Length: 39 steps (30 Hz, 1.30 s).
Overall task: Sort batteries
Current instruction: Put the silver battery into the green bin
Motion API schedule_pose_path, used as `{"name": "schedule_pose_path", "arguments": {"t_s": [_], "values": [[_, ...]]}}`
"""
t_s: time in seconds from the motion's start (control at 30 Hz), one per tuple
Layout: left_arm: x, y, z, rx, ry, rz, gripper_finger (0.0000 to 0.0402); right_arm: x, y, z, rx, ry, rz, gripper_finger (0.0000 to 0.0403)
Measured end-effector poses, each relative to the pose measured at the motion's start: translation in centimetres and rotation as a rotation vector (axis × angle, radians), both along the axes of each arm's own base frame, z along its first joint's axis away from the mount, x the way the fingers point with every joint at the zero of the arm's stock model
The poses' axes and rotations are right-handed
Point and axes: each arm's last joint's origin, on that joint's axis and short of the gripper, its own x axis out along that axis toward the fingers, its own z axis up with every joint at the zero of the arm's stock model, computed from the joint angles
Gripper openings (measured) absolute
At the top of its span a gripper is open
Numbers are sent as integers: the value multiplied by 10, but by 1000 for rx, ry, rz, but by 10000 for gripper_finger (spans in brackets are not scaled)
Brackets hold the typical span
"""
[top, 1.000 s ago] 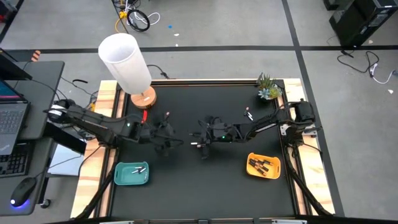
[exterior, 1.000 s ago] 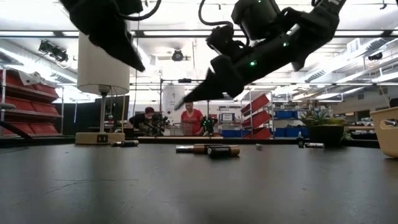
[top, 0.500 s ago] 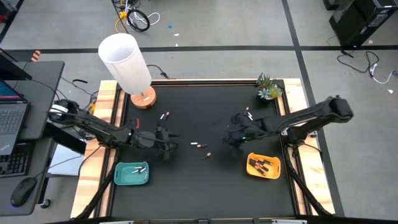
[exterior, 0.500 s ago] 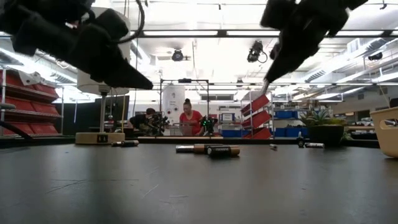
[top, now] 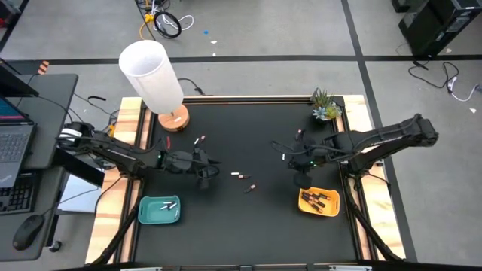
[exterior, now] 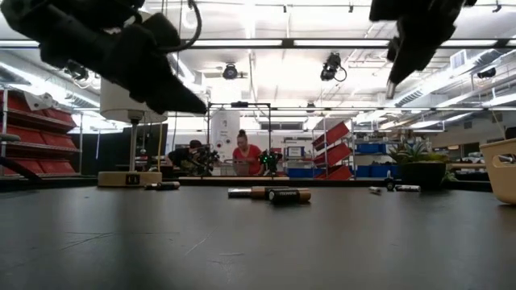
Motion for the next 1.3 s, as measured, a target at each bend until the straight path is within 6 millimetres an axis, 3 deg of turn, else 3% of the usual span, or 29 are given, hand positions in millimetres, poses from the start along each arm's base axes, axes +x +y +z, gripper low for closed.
{"name": "schedule_pose_path", "arguments": {"t_s": [0.3,0.47,0.6,0.73,0.87,1.07,1.3], "values": [[6,11,10,-34,-38,44,162,-7,16,31,55,70,-2,18],[8,9,14,-35,-76,-4,162,-14,21,39,348,191,18,18],[8,6,15,-48,-81,-57,162,-22,14,45,536,332,-121,18],[8,5,15,-49,-81,-65,162,-29,11,33,565,537,-206,18],[8,0,15,-20,-82,-72,162,-23,18,24,500,588,-183,18],[7,-8,15,1,-82,-84,162,-7,30,-15,477,711,-150,18],[4,-9,8,-37,0,-68,162,-6,47,-49,482,677,-89,18]]}}
